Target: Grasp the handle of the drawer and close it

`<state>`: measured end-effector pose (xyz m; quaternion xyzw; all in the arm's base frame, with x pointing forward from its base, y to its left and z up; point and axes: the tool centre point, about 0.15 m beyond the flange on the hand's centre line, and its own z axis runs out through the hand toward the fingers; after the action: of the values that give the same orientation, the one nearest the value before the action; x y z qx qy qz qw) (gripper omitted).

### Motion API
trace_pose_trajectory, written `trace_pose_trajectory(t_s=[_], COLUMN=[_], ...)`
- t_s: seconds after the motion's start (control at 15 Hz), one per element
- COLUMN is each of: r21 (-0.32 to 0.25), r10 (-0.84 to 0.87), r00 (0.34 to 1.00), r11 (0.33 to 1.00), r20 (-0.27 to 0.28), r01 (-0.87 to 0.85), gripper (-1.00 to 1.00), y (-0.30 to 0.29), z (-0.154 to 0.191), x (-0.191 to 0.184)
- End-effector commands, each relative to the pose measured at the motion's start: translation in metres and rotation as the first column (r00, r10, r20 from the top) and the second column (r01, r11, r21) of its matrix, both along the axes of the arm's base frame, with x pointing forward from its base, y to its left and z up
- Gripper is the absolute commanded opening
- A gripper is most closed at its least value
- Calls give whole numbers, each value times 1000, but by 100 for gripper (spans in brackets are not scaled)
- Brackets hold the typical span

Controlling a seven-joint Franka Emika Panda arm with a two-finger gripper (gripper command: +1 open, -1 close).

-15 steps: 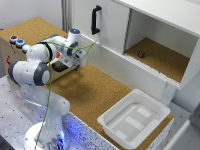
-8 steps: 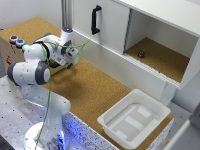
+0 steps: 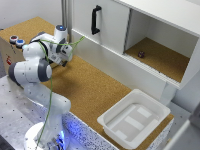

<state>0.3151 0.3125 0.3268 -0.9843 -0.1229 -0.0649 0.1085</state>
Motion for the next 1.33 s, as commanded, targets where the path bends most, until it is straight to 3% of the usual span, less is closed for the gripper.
trace_pose_trajectory(t_s=[0.0, 0.27, 0.33, 0.4, 1.27], r21=[-67, -133, -178, -204, -204], r10=[-58, -41, -33, -67, -67], r00=[998, 999, 998, 992, 992], r11=[996, 990, 984, 978, 978], r20=[-1, -3, -45, -103, -103], r01=[58, 41, 24, 45, 45], gripper=[-100, -100, 100, 100, 100], y=[-4, -14, -10, -12, -12], z=[16, 49, 50, 42, 42], x=[10, 3, 6, 11, 11])
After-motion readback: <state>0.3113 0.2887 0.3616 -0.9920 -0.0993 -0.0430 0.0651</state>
